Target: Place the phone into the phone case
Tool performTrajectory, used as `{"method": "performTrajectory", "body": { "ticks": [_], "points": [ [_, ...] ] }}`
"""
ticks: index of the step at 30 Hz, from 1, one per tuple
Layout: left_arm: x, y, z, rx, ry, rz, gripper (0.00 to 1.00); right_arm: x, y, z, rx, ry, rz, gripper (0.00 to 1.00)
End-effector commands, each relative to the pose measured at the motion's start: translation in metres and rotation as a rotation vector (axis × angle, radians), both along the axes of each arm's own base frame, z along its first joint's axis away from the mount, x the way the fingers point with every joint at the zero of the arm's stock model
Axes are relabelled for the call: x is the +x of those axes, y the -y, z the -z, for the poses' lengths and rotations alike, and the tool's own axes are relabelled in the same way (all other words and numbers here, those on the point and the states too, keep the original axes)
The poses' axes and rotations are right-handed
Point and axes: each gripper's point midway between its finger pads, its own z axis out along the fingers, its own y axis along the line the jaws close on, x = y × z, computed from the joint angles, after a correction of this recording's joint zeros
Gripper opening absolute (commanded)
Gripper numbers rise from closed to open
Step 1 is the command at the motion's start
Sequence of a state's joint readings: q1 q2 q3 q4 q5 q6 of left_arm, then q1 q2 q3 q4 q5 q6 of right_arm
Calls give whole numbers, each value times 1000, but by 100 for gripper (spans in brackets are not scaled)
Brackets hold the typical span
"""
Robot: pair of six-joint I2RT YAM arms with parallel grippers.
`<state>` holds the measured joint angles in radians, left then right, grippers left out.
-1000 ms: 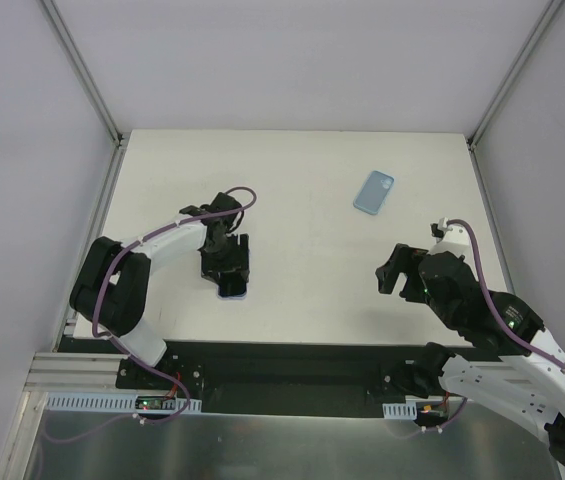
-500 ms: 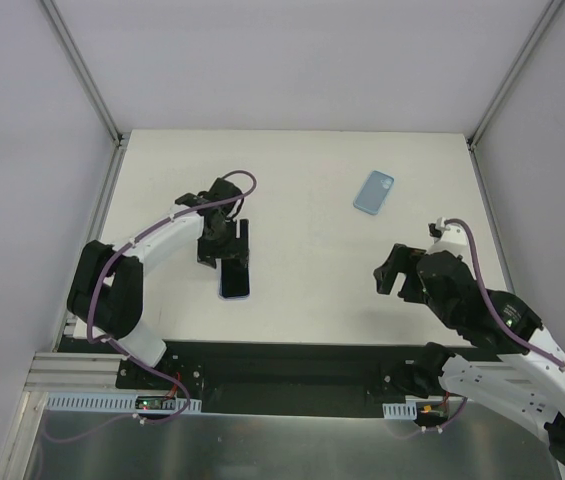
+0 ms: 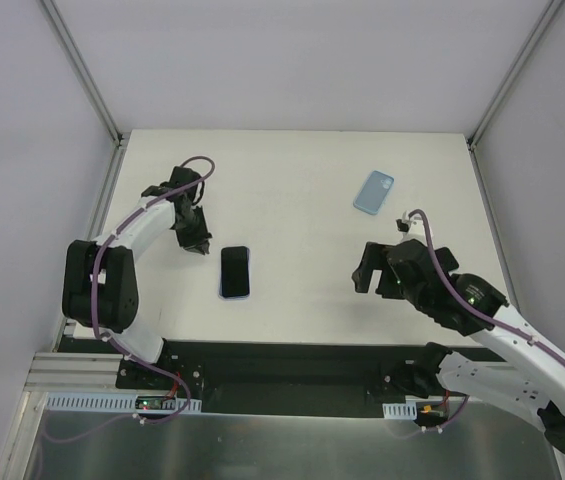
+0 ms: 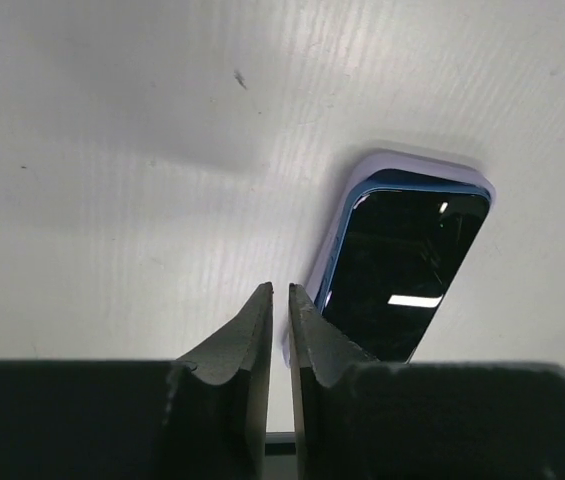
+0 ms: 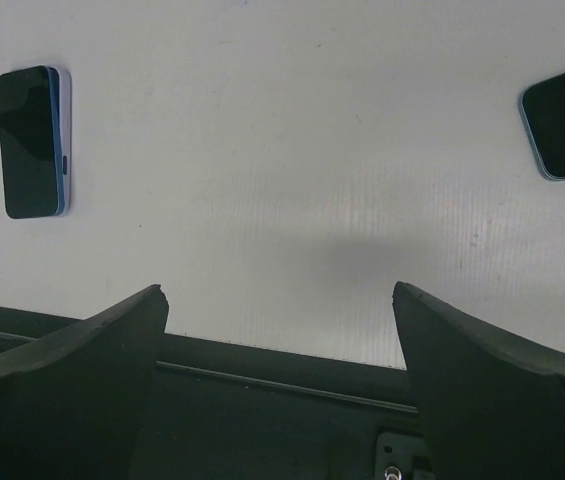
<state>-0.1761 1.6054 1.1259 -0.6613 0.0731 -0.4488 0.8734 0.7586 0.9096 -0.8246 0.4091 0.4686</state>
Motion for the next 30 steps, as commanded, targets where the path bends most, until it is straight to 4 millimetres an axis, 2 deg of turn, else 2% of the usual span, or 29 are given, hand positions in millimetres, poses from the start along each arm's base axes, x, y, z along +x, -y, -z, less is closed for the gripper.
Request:
{"method": "performTrajectory", "body": {
  "ticks": [1, 5, 9, 14, 19, 23, 27, 30],
  "points": [
    [0, 12, 9, -48, -8, 36, 8, 3, -15, -5, 61, -1, -16, 98],
    [2, 9, 22, -24, -39, 22, 0, 3, -16, -3, 55, -8, -17, 98],
    [18, 19, 29, -63, -33, 8, 0, 4, -18, 1, 54, -10, -27, 98],
    [14, 31, 45, -100, -74, 19, 0, 4, -23, 4, 49, -21, -48, 98],
    [-1, 57, 48, -147, -72, 84, 0, 4, -28, 8, 53, -25, -66, 98],
    [-20, 94, 47, -209, -76, 165, 0, 8, -31, 10, 31, -27, -76, 98],
    [-43, 111, 53, -230, -121, 188, 0, 10, -37, 13, 26, -38, -88, 98],
    [-57, 112, 58, -220, -135, 192, 0, 11, -41, 20, 23, -58, -94, 99]
  ]
}}
